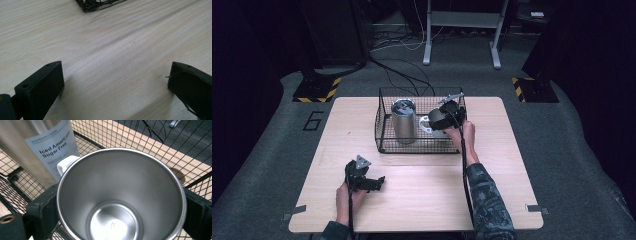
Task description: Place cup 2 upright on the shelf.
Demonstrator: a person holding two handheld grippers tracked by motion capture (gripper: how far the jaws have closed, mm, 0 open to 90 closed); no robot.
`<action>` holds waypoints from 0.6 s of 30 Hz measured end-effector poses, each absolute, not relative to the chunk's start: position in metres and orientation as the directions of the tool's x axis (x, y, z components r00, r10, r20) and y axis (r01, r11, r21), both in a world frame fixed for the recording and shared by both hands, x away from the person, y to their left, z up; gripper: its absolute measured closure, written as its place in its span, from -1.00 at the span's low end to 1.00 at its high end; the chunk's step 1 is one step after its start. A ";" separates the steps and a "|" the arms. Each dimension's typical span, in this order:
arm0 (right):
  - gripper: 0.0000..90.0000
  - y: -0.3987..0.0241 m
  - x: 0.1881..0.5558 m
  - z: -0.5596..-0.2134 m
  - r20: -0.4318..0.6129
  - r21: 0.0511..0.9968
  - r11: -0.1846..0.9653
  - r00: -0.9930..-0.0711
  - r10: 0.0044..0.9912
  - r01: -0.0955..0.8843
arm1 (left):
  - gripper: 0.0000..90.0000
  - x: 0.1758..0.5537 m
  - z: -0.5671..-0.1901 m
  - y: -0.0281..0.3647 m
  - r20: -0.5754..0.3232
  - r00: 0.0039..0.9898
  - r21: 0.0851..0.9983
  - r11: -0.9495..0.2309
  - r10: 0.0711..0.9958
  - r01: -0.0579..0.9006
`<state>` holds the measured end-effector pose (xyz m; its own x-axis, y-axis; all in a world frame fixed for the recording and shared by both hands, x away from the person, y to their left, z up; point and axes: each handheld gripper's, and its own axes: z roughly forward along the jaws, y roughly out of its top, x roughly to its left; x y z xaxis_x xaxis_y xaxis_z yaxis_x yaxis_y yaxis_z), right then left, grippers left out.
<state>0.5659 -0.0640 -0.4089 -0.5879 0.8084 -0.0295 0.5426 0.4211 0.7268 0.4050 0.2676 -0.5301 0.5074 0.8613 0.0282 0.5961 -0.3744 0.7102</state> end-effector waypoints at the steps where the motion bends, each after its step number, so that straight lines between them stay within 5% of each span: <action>1: -0.86 -0.063 0.566 -0.411 -0.026 0.722 0.418 -0.582 0.813 0.552 | -0.99 0.405 -0.530 0.268 0.028 0.507 0.710 -0.374 0.861 0.596; 18: -0.87 -0.059 0.569 -0.425 -0.024 0.691 0.428 -0.573 0.819 0.582 | -0.99 0.405 -0.530 0.268 0.028 0.507 0.711 -0.374 0.861 0.596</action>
